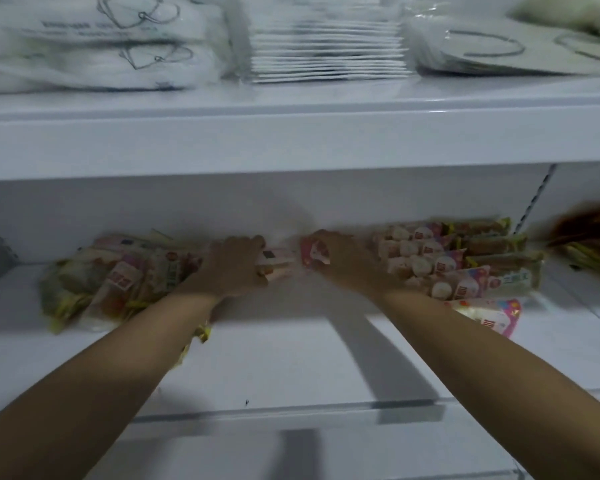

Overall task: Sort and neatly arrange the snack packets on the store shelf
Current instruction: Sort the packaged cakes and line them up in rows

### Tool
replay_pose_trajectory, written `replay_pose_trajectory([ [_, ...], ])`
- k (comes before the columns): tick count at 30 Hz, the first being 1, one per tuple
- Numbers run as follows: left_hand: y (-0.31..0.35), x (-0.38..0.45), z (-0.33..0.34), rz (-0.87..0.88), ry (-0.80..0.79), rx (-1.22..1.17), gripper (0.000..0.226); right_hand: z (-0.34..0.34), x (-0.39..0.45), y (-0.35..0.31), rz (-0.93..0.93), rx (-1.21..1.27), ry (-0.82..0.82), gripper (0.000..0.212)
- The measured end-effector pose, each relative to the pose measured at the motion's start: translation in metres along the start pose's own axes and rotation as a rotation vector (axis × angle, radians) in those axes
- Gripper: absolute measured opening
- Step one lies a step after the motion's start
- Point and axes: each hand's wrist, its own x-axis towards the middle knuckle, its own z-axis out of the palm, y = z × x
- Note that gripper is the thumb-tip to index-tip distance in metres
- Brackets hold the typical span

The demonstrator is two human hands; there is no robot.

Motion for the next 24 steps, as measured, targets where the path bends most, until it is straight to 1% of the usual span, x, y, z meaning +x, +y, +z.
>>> replay_pose_trajectory([
  [2,-0.004,-0.007,-0.008,-0.042,-0.012,-0.102,0.059,0.007,-0.004,-0.005,-0.018,0.04,-0.046,0.05],
  [3,-0.004,-0.011,-0.013,-0.053,-0.017,-0.182,0.061,0.01,-0.007,-0.007,-0.023,0.082,-0.064,0.058],
  [5,0.0,-0.018,-0.022,-0.05,-0.061,-0.393,0.061,0.008,-0.012,-0.01,0.022,0.271,-0.124,0.071],
  [6,0.004,-0.022,-0.025,-0.036,-0.095,-0.483,0.053,0.005,-0.016,-0.01,0.064,0.409,-0.165,0.075],
  [8,0.012,-0.028,-0.027,-0.007,-0.162,-0.633,0.027,-0.003,-0.025,-0.009,0.12,0.672,-0.243,0.07],
  [9,0.017,-0.032,-0.028,-0.015,-0.211,-0.758,0.018,-0.008,-0.029,-0.006,0.12,0.738,-0.25,0.064],
  [10,0.022,-0.037,-0.028,-0.046,-0.28,-0.935,0.013,-0.013,-0.032,-0.003,0.088,0.712,-0.239,0.057],
  [11,0.026,-0.04,-0.028,-0.098,-0.36,-1.13,0.018,-0.017,-0.036,-0.001,0.048,0.679,-0.231,0.05],
  [12,0.028,-0.043,-0.026,-0.18,-0.429,-1.308,0.029,-0.02,-0.039,0.001,0.031,0.652,-0.23,0.045],
  [14,0.027,-0.045,-0.022,-0.311,-0.493,-1.555,0.044,-0.025,-0.043,0.006,0.063,0.687,-0.242,0.039],
  [15,0.027,-0.045,-0.019,-0.318,-0.526,-1.655,0.048,-0.026,-0.045,0.01,0.087,0.714,-0.257,0.036],
  [17,0.024,-0.046,-0.016,-0.306,-0.586,-1.853,0.051,-0.024,-0.047,0.015,0.147,0.712,-0.237,0.027],
  [18,0.023,-0.046,-0.013,-0.279,-0.589,-1.901,0.05,-0.023,-0.047,0.017,0.17,0.716,-0.219,0.023],
  [19,0.023,-0.047,-0.012,-0.245,-0.581,-1.894,0.048,-0.02,-0.047,0.017,0.196,0.717,-0.203,0.02],
  [21,0.024,-0.046,-0.007,-0.19,-0.506,-1.781,0.034,-0.017,-0.048,0.015,0.237,0.735,-0.2,0.018],
  [22,0.023,-0.044,-0.003,-0.163,-0.464,-1.724,0.038,-0.017,-0.048,0.014,0.258,0.741,-0.208,0.015],
  [23,0.022,-0.041,0.003,-0.142,-0.437,-1.669,0.056,-0.017,-0.049,0.014,0.274,0.745,-0.221,0.012],
  [24,0.02,-0.038,0.007,-0.143,-0.43,-1.631,0.075,-0.017,-0.047,0.014,0.291,0.758,-0.237,0.013],
])
